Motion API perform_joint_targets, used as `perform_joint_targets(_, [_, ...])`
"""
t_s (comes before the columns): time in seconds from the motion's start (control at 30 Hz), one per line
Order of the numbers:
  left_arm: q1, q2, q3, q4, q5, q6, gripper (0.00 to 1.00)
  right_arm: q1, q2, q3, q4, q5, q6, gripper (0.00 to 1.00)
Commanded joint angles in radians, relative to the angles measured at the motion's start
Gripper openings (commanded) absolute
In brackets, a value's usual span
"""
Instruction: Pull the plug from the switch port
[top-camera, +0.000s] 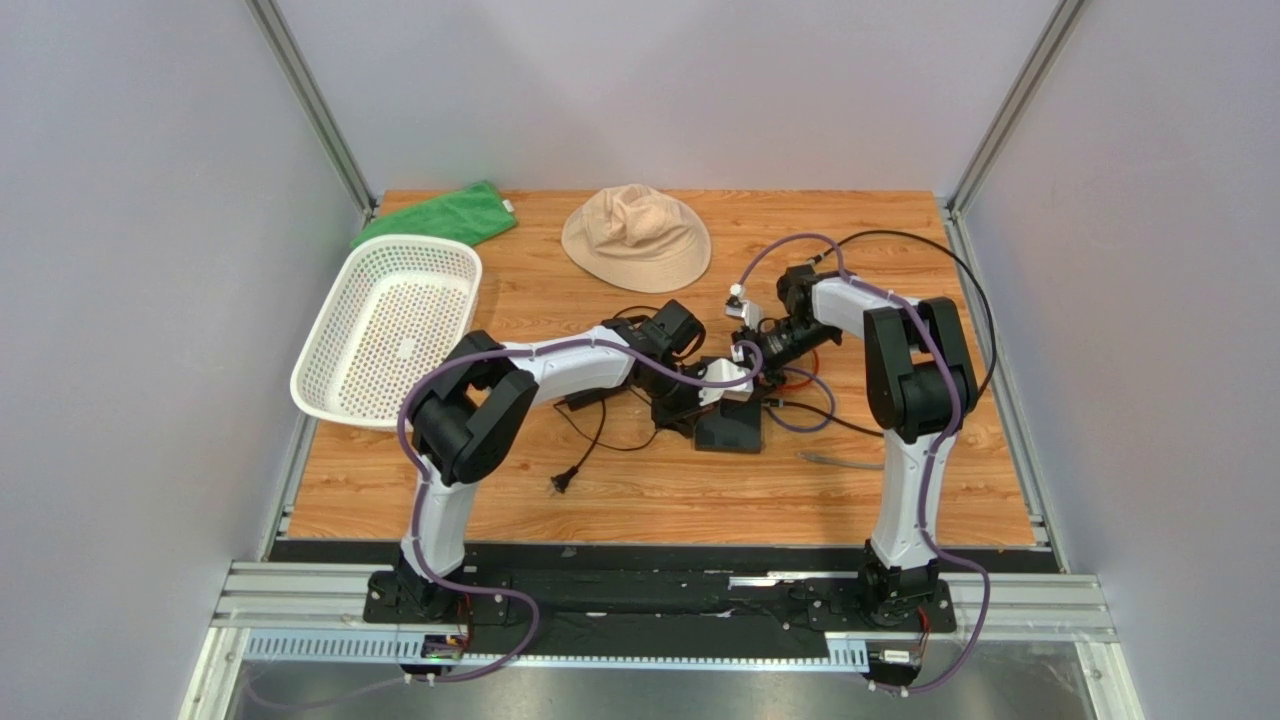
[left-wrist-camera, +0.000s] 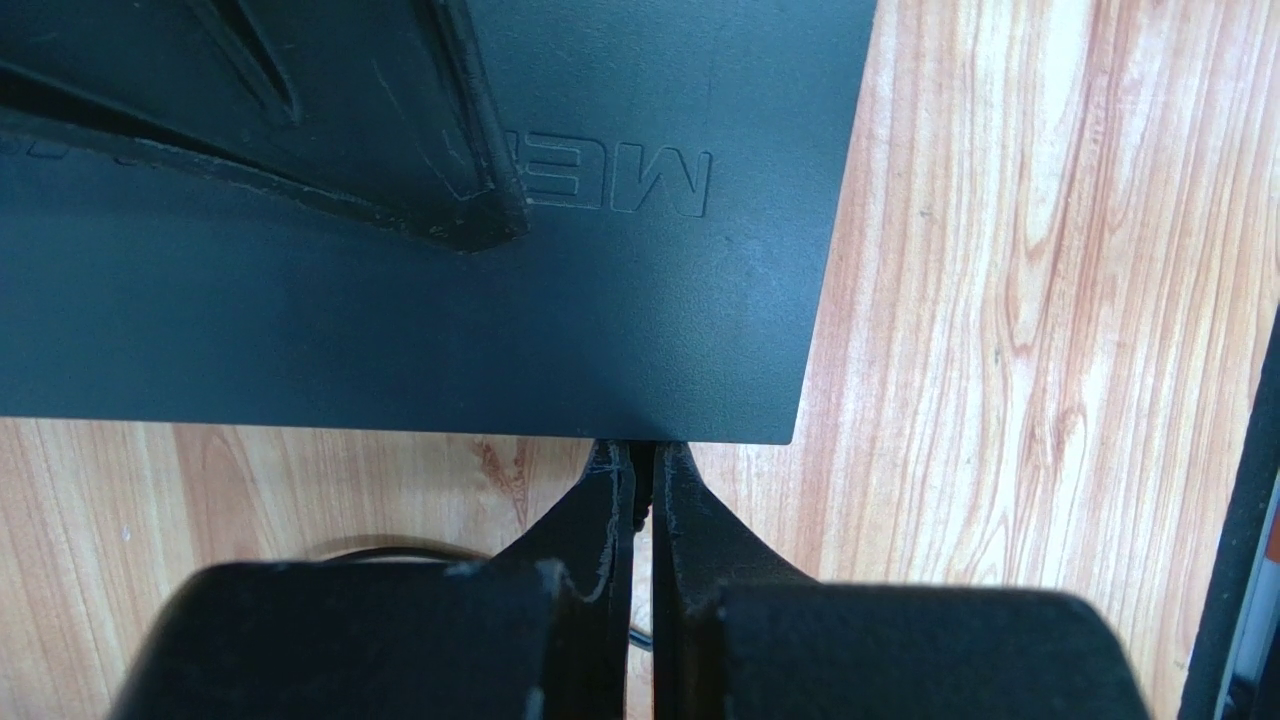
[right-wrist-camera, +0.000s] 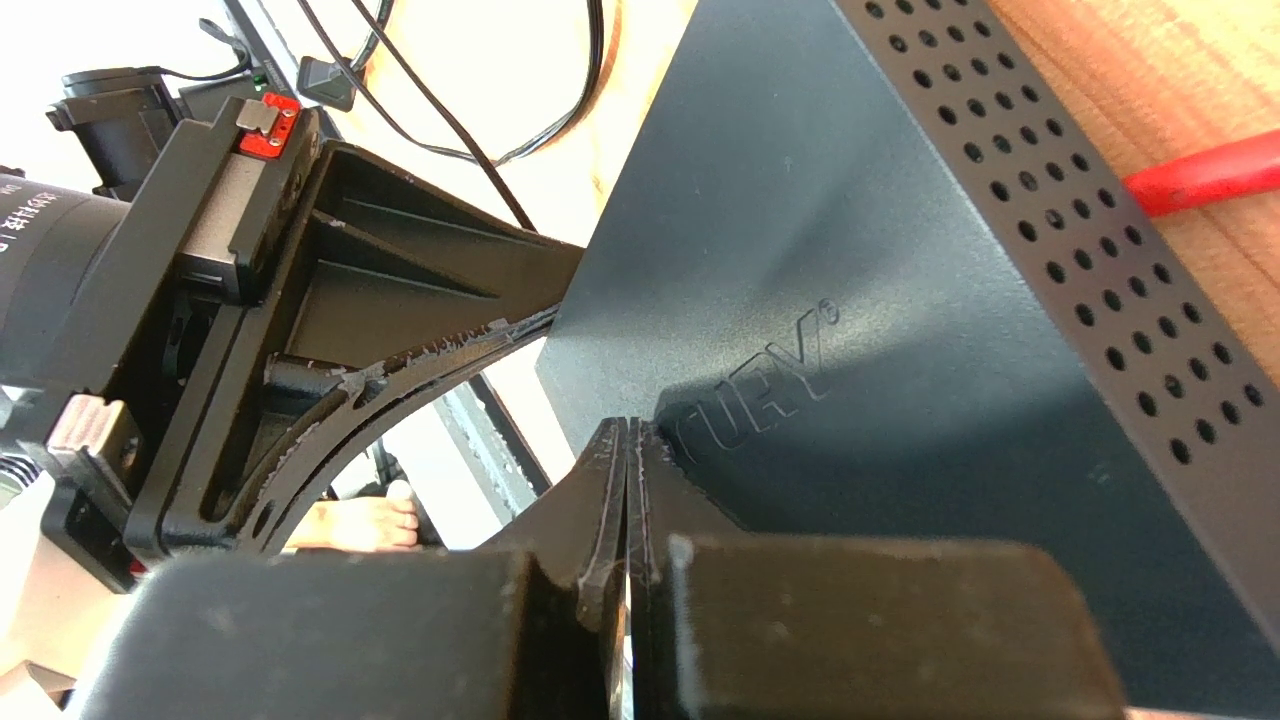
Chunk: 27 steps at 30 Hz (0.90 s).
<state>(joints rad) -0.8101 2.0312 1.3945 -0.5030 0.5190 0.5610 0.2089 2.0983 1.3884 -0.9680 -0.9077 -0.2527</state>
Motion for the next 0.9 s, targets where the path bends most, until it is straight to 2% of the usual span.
perform_joint_targets(0.0, [0.000,0.015,0.064,-0.078,0.101,0.112,0.00,0.007,0.085,-0.045,0.041,0.296,-0.066,0.00])
perform_joint_targets(0.13, [-0.003,0.015,0.051,-0.077,0.112,0.096,0.00,0.007,0.085,-0.045,0.040,0.297,-0.065,0.00])
perform_joint_targets(0.27, [-0.004,0.003,-0.009,0.053,-0.054,-0.029,0.00,0.007,0.086,-0.045,0.040,0.297,-0.063,0.00])
perform_joint_targets(0.33, [-0.003,0.006,-0.005,0.031,-0.012,-0.020,0.00,0.007,0.088,-0.043,0.038,0.296,-0.063,0.00])
perform_joint_targets(0.37, [0.000,0.007,0.004,0.012,0.077,-0.006,0.00,0.007,0.089,-0.040,0.037,0.296,-0.065,0.00])
perform_joint_targets(0.47, [0.000,0.023,0.040,-0.086,0.206,0.034,0.00,0.009,0.098,-0.031,0.026,0.293,-0.068,0.00])
perform_joint_targets(0.53, [0.000,0.021,0.047,-0.094,0.211,0.019,0.00,0.009,0.098,-0.029,0.025,0.294,-0.068,0.00])
perform_joint_targets(0.63, [0.000,0.009,0.018,0.021,0.063,-0.058,0.00,0.007,0.098,-0.031,0.025,0.294,-0.065,0.00])
perform_joint_targets(0.67, [0.000,0.006,0.009,0.087,-0.038,-0.079,0.00,0.007,0.098,-0.031,0.026,0.294,-0.065,0.00])
perform_joint_targets(0.73, [0.003,0.009,0.008,0.101,-0.056,-0.093,0.00,0.007,0.100,-0.029,0.025,0.294,-0.065,0.00])
perform_joint_targets(0.87, [0.006,0.023,0.034,-0.015,0.209,-0.030,0.00,0.009,0.101,-0.028,0.023,0.294,-0.065,0.00])
